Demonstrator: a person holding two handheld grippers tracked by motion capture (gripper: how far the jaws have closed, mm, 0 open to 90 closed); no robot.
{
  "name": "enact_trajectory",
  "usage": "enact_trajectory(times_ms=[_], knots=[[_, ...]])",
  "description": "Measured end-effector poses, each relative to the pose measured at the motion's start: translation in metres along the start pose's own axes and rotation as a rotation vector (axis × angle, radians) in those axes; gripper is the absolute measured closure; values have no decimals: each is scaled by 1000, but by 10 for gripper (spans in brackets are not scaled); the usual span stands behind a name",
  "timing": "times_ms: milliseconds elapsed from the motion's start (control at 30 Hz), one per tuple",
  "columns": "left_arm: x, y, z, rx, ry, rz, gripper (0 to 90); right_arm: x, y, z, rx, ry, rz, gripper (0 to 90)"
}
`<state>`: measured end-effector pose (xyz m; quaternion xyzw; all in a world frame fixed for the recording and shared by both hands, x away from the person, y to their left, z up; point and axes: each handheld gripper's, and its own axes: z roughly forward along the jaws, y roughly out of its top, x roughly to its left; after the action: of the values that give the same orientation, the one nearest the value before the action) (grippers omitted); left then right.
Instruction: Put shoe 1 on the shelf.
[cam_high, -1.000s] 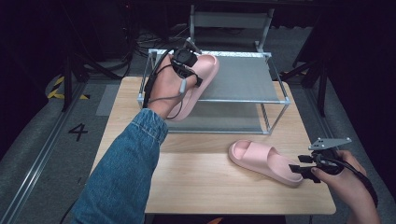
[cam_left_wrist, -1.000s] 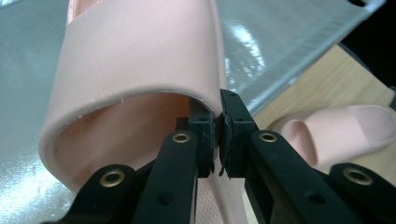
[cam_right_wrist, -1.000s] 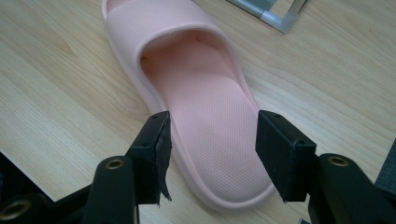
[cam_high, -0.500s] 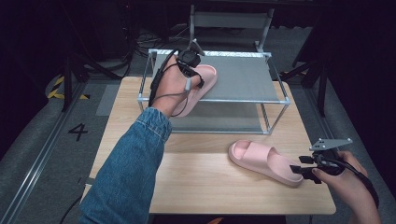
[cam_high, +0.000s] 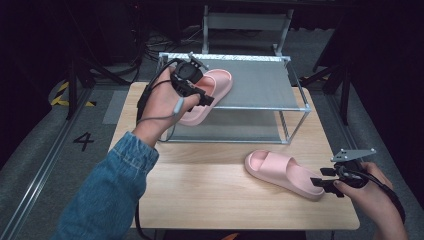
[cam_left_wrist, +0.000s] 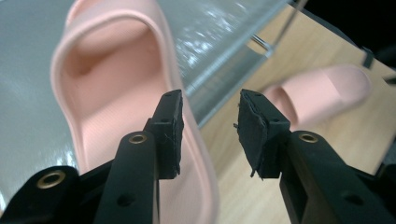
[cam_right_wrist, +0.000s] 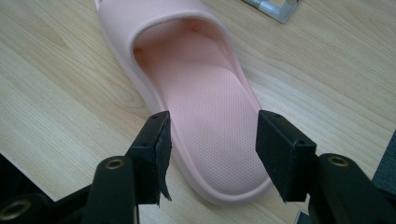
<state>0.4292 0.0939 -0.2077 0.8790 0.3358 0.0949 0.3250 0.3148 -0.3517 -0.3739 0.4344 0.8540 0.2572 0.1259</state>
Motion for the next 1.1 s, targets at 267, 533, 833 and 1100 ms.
enact_trajectory(times_ms=[267, 533, 833, 1100], knots=[[-2, -41, -14, -10, -20, 11, 653, 1, 1, 3, 6, 2, -5, 461], [1, -69, -19, -11, -44, 0, 779, 3, 0, 5, 12, 0, 5, 461], [15, -91, -16, 16, -28, -35, 900, 3, 1, 8, 18, 1, -3, 461], [27, -95, -7, -11, -48, -55, 900, 4, 1, 8, 26, 2, 4, 461]])
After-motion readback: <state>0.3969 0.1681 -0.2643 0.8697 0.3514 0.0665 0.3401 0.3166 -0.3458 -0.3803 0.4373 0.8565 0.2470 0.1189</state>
